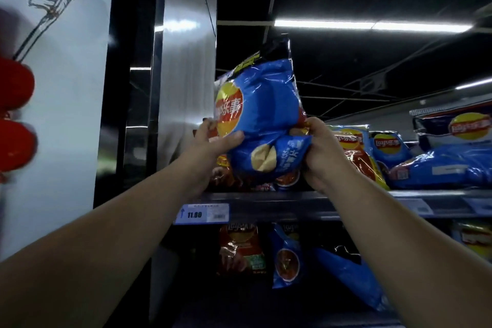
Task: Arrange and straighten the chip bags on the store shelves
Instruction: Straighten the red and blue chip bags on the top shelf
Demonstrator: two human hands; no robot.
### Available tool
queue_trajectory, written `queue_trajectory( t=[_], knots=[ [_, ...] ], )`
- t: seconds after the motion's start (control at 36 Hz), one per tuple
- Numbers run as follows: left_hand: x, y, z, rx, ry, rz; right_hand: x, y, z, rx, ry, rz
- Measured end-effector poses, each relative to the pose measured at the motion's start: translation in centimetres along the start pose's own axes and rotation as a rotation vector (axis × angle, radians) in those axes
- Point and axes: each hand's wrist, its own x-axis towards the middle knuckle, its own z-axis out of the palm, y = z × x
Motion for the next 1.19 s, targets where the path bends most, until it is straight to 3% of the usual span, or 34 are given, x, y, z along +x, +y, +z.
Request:
queue_trajectory(
  t=[0.11,0.25,0.33,0.39,0.47,0.67,0.75,0.83,0.97,1.08,1.19],
  knots=[
    [-0.1,0.4,1.0,-0.084,0.005,0.088,-0.7,-0.5,0.1,0.139,-0.100,0.119],
    [-0.1,0.9,2.6,0.118,0.340,0.236,-0.1,-2.5,-1.9,-0.212,0.064,0.022],
    [-0.2,1.0,4.6,0.210,0.402,0.304,-1.5,-4.1,-2.8,-0.328,-0.136,0.054],
    [-0.2,1.0,6.7,0.238,0.389,0.345,-2.3,-4.4,-3.3,-0.523,-0.243,0.023],
    [0.0,0.7,10.3,0.237,0.308,0.411,-2.3,-4.2,-4.8,-0.770,-0.191,-0.078],
    [0.0,0.1,19.6,0.171,0.030,0.507,-1.4,-6.5,-13.0,-0.731,0.046,-0.297],
    [0.7,-0.5,22.6,0.169,-0.041,0.506,-1.1,-7.6,-16.8,-0.730,0.146,-0.340],
    [1.5,-2.1,24.9,0.295,0.000,0.449,-0.9,-8.3,-20.2,-0.719,0.242,-0.362],
    [2.9,-5.0,26.5,0.900,0.265,0.444,0.2,-7.4,-25.5,-0.706,0.378,-0.354],
    [3.6,-7.7,26.1,1.118,0.355,0.267,1.1,-5.2,-28.8,-0.843,0.388,-0.226],
    [3.8,-10.1,24.8,1.120,0.372,0.103,1.4,-2.6,-30.9,-1.106,0.216,0.035]
  ],
)
